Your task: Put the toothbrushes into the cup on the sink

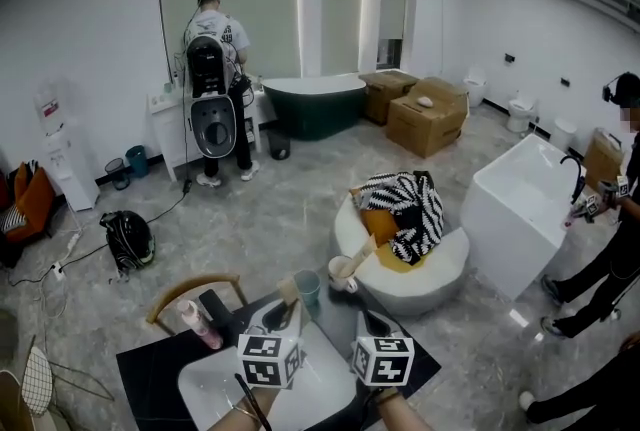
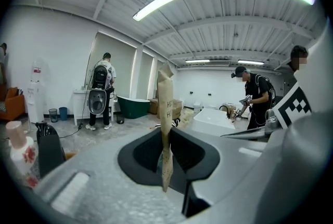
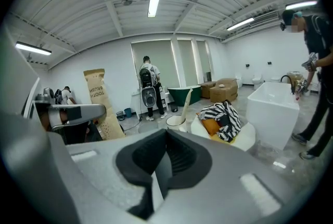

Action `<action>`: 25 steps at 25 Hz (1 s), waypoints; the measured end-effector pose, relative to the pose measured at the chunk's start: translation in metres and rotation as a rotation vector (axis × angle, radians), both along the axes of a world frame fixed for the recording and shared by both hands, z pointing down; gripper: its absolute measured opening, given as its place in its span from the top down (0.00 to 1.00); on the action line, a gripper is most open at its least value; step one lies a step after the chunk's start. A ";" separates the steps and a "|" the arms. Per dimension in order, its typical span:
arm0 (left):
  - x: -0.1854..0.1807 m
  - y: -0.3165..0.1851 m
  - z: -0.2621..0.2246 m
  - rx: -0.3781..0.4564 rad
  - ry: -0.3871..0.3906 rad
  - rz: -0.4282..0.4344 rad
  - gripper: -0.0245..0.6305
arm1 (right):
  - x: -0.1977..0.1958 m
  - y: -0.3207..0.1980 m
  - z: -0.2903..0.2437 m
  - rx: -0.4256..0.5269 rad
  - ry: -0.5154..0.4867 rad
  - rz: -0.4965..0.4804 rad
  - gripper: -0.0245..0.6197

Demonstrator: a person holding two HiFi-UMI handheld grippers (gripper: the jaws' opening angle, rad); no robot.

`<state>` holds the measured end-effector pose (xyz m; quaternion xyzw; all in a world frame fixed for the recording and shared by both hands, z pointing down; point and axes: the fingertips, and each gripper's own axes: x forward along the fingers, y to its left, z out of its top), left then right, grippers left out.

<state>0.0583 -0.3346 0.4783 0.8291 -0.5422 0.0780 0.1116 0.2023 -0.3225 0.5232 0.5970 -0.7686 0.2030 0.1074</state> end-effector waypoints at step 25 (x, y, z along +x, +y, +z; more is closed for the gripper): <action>0.000 -0.077 -0.019 0.071 -0.031 -0.050 0.88 | 0.016 -0.037 0.027 -0.040 -0.025 -0.007 0.96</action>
